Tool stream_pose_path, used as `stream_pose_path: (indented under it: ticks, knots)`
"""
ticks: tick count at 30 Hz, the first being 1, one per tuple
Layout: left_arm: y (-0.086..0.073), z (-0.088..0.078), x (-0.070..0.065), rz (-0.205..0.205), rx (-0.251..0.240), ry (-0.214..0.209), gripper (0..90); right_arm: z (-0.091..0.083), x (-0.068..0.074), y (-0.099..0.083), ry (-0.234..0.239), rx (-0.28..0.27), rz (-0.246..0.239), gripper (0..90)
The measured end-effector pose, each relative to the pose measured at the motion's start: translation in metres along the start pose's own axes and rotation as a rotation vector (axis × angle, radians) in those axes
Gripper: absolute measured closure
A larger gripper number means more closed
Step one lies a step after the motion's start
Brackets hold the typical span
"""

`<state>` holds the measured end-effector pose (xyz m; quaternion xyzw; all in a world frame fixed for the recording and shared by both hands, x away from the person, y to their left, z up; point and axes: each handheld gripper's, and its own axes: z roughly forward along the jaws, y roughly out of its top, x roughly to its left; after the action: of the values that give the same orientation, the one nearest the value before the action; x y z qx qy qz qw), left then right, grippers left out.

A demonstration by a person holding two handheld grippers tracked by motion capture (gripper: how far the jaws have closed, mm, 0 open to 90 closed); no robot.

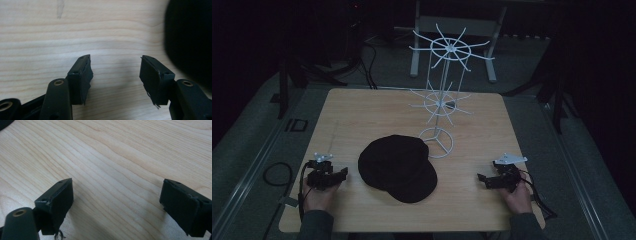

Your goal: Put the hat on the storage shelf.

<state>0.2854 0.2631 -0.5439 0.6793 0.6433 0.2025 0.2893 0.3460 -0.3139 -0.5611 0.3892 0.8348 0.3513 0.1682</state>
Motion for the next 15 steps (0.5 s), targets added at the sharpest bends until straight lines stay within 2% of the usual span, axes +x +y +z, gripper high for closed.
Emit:
stream_pose_path:
  ticks: [5, 9, 15]
  knots:
    - [0.007, -0.011, -0.003, 0.027, -0.024, -0.038, 43.2, 0.000, 0.000, 0.000, -0.004, 0.000, 0.003, 11.6]
    - [0.016, -0.019, -0.012, 0.053, -0.040, -0.091, 40.7, 0.000, 0.001, 0.000, -0.007, 0.000, 0.006, 11.6]
    - [0.024, -0.019, -0.025, 0.080, -0.047, -0.119, 39.5, 0.000, 0.001, 0.000, -0.009, 0.000, 0.008, 11.6]
